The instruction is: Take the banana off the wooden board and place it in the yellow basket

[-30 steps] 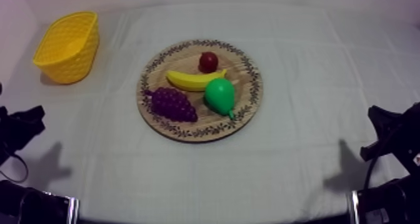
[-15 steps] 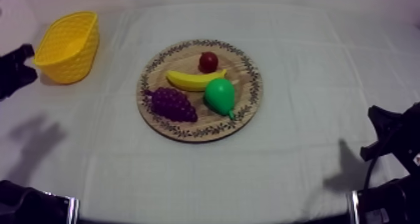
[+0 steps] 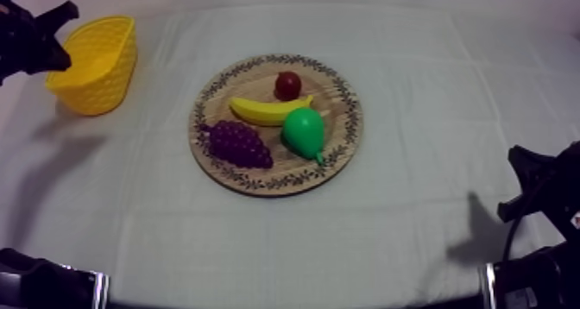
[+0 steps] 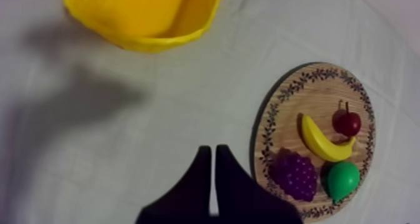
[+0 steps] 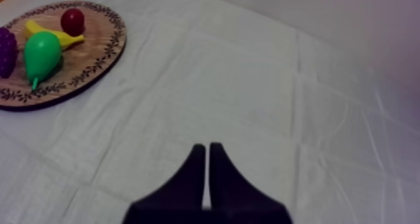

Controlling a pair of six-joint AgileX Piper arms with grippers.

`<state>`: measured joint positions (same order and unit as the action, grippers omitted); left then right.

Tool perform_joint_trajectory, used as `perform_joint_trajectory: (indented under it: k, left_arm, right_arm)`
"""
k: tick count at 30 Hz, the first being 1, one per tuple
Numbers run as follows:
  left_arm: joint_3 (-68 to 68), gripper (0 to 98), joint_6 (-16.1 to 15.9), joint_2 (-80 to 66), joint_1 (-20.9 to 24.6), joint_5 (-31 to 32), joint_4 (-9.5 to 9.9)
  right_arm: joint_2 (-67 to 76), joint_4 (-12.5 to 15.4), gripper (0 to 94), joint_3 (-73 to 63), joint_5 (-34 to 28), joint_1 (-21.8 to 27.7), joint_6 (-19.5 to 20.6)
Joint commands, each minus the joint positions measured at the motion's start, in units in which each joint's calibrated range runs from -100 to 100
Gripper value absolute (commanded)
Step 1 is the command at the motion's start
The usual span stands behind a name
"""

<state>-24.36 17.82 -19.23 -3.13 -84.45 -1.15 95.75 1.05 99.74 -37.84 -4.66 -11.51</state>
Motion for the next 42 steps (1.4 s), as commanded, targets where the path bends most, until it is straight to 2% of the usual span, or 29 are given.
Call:
perform_joint_trajectory:
  k: [1,16,23,28,31,33,38,42]
  left_arm:
    - [1.2,0.1,0.5,2.5,-1.7,-0.2,-0.43]
    - [19.8,0.1,4.2,17.4,-16.7,-2.1,-2.42]
    - [28.3,0.1,5.6,23.3,-21.9,-2.2,-3.02]
    - [33.4,0.0,5.4,26.6,-24.0,-2.7,-3.29]
    - [35.1,0.0,2.4,28.1,-24.5,-3.1,-3.48]
    - [35.9,0.0,-1.2,28.9,-24.6,-3.3,-3.53]
    - [38.0,0.0,-13.9,30.4,-24.6,-3.5,-3.34]
    - [38.1,0.6,-23.1,30.9,-24.7,-5.3,-2.04]
  right_arm:
    - [0.0,0.0,0.4,0.0,-0.1,0.0,0.0]
    - [0.0,0.0,0.4,0.0,-0.1,0.0,0.0]
    - [0.0,0.0,0.4,0.0,-0.1,0.0,0.0]
    - [0.0,0.0,0.4,0.0,-0.1,0.0,0.0]
    - [0.0,0.0,0.4,0.0,-0.1,0.0,0.0]
    - [0.0,0.0,0.4,0.0,-0.1,0.0,0.0]
    - [0.0,0.0,0.4,0.0,-0.1,0.0,0.0]
    - [0.0,0.0,0.4,0.0,-0.1,0.0,0.0]
